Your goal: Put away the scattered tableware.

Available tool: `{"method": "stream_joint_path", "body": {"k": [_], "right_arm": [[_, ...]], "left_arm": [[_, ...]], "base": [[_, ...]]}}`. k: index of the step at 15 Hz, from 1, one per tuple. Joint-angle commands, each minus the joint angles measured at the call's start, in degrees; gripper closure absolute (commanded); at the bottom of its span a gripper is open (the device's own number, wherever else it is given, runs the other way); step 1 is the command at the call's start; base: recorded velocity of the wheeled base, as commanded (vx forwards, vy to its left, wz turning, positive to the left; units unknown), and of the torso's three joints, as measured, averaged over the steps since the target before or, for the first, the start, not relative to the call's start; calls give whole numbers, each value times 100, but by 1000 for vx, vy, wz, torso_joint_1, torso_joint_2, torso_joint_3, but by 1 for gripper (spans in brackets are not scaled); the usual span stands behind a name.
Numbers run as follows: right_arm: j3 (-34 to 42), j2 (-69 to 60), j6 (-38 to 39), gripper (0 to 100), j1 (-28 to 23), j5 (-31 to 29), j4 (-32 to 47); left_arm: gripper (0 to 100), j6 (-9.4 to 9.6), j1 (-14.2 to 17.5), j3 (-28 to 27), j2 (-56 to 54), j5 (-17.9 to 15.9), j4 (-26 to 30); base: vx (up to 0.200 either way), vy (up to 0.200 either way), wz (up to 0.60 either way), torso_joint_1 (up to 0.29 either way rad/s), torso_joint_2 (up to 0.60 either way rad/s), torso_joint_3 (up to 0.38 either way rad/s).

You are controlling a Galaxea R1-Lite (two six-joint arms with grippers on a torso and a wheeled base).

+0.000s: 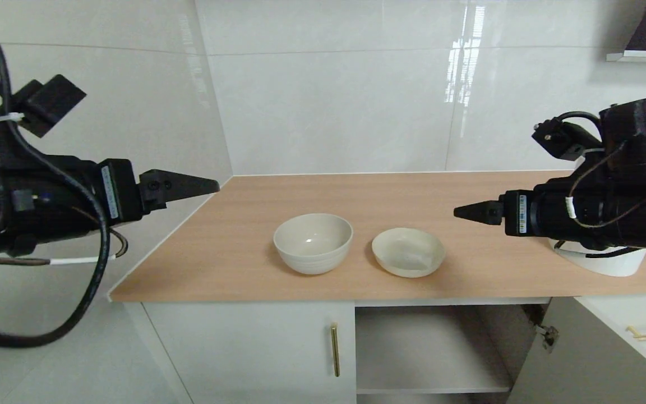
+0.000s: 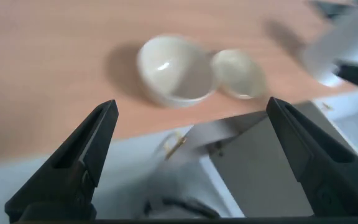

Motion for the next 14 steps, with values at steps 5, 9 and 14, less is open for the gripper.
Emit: {"method": "stream_joint_path", "body": {"k": [5, 9, 14], "right_arm": [[-472, 895, 353, 0, 123, -518, 309], [-490, 1167, 362, 0, 281, -1239, 265], [-446, 1167, 362, 0, 299, -1362, 81]], "left_arm": [[0, -735, -122, -582, 1475, 333, 454], [0, -744, -377, -661, 2468, 1142, 322], [0, -1315, -887, -828, 3242, 2038, -408]], "base": [[0, 0, 0, 0, 0, 0], [0, 0, 0, 0, 0, 0], [0, 0, 0, 0, 0, 0]]}}
